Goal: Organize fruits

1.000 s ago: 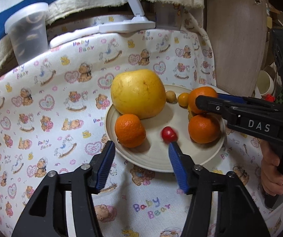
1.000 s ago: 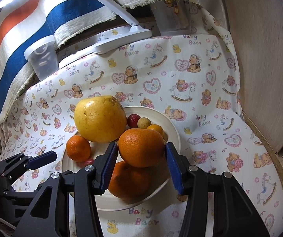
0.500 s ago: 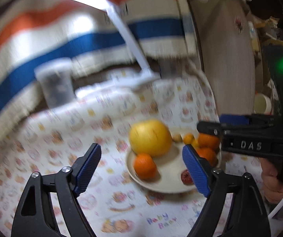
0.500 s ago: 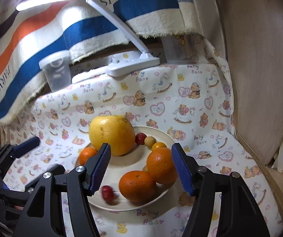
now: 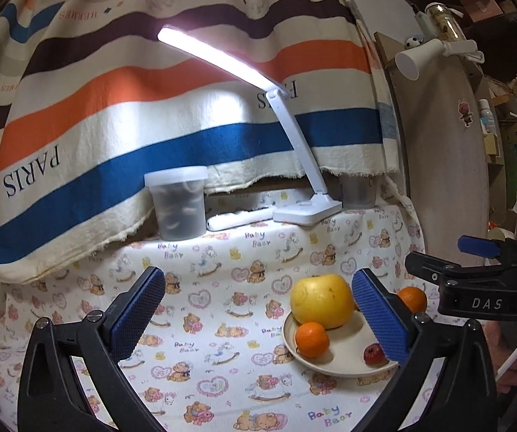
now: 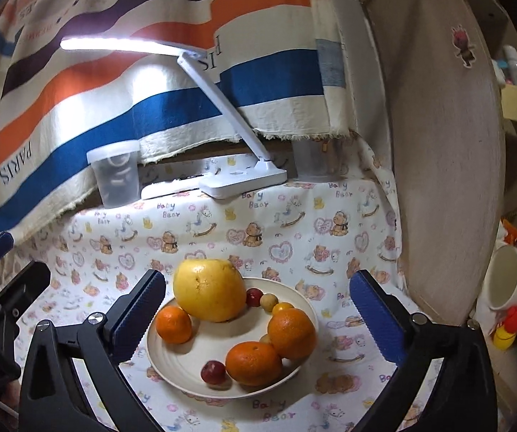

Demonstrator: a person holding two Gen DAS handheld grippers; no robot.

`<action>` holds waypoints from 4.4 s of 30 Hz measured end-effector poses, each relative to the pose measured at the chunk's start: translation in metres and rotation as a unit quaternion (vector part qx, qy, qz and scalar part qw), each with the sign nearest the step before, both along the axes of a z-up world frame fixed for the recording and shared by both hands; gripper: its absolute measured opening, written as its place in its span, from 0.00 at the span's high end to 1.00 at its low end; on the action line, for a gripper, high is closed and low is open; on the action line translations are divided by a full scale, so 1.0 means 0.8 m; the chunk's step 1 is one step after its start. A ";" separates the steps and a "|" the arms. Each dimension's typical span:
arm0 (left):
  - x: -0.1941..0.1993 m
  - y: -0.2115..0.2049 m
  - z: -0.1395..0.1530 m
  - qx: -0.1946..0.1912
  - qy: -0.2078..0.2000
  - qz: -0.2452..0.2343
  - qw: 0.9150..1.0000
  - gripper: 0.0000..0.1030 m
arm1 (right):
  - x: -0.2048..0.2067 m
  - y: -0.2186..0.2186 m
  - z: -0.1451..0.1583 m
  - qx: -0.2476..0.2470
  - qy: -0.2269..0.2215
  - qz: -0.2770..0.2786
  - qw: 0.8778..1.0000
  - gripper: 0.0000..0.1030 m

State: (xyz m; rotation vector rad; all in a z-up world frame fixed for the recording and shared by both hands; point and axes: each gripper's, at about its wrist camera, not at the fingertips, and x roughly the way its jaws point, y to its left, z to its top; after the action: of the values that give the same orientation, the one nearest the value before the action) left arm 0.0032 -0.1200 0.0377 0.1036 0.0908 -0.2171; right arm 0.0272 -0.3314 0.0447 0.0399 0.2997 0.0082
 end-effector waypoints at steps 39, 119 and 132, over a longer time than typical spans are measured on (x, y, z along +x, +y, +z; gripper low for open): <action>0.049 0.024 -0.032 -0.031 0.114 0.038 0.992 0.00 | 0.013 0.023 -0.024 -0.049 0.022 -0.006 0.999 0.00; 0.048 0.024 -0.032 -0.027 0.112 0.037 0.993 0.00 | 0.008 0.027 -0.023 -0.058 0.011 0.001 0.998 0.00; 0.048 0.024 -0.032 -0.027 0.112 0.038 0.993 0.00 | 0.008 0.027 -0.023 -0.059 0.011 0.000 0.998 0.00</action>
State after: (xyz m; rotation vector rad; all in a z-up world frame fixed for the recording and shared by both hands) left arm 0.0414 -0.1008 0.0122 0.0220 0.3108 -0.1547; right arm 0.0338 -0.3101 0.0264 -0.0765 0.3219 -0.0089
